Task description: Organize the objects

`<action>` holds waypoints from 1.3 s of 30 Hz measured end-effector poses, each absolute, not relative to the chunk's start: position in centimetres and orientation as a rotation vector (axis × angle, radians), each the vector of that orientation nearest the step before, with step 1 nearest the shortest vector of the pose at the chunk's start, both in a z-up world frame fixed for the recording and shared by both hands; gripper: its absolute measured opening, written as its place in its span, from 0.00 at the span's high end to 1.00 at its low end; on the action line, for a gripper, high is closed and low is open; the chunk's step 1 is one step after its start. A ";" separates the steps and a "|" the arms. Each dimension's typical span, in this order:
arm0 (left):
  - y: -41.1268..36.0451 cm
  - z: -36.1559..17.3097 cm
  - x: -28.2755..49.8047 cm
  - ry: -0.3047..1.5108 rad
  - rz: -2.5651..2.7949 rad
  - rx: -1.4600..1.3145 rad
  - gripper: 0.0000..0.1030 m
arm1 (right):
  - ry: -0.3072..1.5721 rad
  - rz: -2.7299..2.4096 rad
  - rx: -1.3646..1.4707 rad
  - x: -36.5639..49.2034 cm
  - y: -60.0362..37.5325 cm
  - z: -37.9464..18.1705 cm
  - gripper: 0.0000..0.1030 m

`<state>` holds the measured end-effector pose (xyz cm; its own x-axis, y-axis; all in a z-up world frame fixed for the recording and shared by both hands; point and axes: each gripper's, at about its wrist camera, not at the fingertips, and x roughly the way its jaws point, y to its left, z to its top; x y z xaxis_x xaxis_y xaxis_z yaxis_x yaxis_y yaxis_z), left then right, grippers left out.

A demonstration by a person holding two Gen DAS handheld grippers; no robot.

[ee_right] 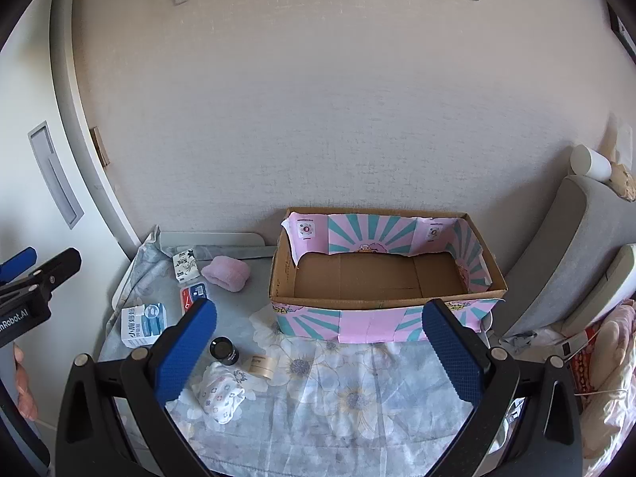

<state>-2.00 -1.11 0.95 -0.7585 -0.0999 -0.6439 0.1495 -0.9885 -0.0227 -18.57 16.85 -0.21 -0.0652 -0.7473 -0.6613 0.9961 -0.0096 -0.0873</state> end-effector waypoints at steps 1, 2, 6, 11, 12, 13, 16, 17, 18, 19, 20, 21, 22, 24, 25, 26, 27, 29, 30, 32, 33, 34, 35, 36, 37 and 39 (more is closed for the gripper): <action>-1.2 0.9 -2.1 0.115 -2.822 1.034 0.00 | 0.634 -1.534 0.507 -18.6 16.9 -0.2 0.00; -1.2 0.8 -2.1 0.118 -2.816 1.032 0.00 | 0.636 -1.533 0.506 -18.6 16.8 -0.2 0.00; -1.3 0.7 -2.2 0.116 -2.774 1.013 0.00 | 0.638 -1.529 0.507 -18.6 16.7 -0.3 0.00; -1.6 0.7 -2.3 0.145 -2.773 1.006 0.00 | 0.643 -1.516 0.500 -18.6 16.5 -0.3 0.00; -1.6 0.7 -2.3 0.148 -2.771 1.005 0.00 | 0.644 -1.515 0.500 -18.6 16.5 -0.3 0.00; -1.6 0.6 -2.4 0.147 -2.768 1.004 0.00 | 0.645 -1.514 0.501 -18.6 16.5 -0.3 0.00; -1.7 0.6 -2.5 0.138 -2.747 0.999 0.00 | 0.646 -1.509 0.499 -18.5 16.5 -0.4 0.00; -1.7 0.6 -2.4 0.140 -2.742 0.995 0.00 | 0.648 -1.502 0.495 -18.5 16.5 -0.3 0.00; -1.7 0.6 -2.4 0.141 -2.743 0.991 0.00 | 0.648 -1.501 0.496 -18.5 16.5 -0.4 0.00; -1.7 0.7 -2.3 0.143 -2.746 0.986 0.00 | 0.650 -1.500 0.496 -18.5 16.4 -0.4 0.00; -1.7 0.7 -2.3 0.145 -2.742 0.982 0.00 | 0.652 -1.491 0.492 -18.5 16.4 -0.4 0.00; -1.6 0.8 -2.3 0.143 -2.744 0.979 0.00 | 0.651 -1.490 0.491 -18.5 16.4 -0.4 0.00; -1.6 0.9 -2.3 0.139 -2.744 0.975 0.00 | 0.651 -1.489 0.491 -18.5 16.4 -0.4 0.00; -1.5 1.0 -2.2 0.134 -2.743 0.971 0.00 | 0.653 -1.479 0.485 -18.5 16.4 -0.4 0.00; -1.6 1.0 -2.3 0.135 -2.742 0.970 0.00 | 0.653 -1.479 0.484 -18.5 16.4 -0.4 0.00; -1.6 1.1 -2.3 0.141 -2.739 0.967 0.00 | 0.653 -1.478 0.483 -18.5 16.4 -0.4 0.00; -1.6 1.1 -2.3 0.147 -2.739 0.967 0.00 | 0.652 -1.475 0.485 -18.5 16.4 -0.4 0.00; -1.7 1.2 -2.3 0.158 -2.735 0.970 0.00 | 0.653 -1.461 0.477 -18.5 16.4 -0.3 0.00; -1.7 1.3 -2.3 0.161 -2.735 0.972 0.00 | 0.652 -1.461 0.475 -18.5 16.4 -0.2 0.00; -1.7 1.5 -2.2 0.164 -2.733 0.964 0.00 | 0.646 -1.459 0.470 -18.5 16.6 -0.1 0.00; -1.8 1.6 -2.1 0.164 -2.733 0.961 0.00 | 0.644 -1.459 0.468 -18.5 16.7 0.0 0.00; -1.8 1.7 -2.1 0.164 -2.733 0.958 0.00 | 0.642 -1.458 0.466 -18.5 16.7 0.1 0.00; -1.8 1.8 -2.0 0.167 -2.727 0.954 0.00 | 0.640 -1.457 0.465 -18.5 16.8 0.1 0.00; -1.8 1.8 -2.0 0.168 -2.725 0.955 0.00 | 0.639 -1.456 0.464 -18.6 16.9 0.1 0.00; -1.9 1.8 -1.9 0.169 -2.722 0.957 0.00 | 0.638 -1.456 0.464 -18.6 16.9 0.1 0.00; -1.9 1.8 -1.9 0.175 -2.715 0.966 0.00 | 0.640 -1.449 0.460 -18.6 17.0 0.1 0.00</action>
<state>-1.90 -1.91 1.76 -0.7473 -0.1971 -0.6346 0.2769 -0.9605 -0.0278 -18.60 16.97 0.14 0.0052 -0.7589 -0.6512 0.9925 0.0837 -0.0896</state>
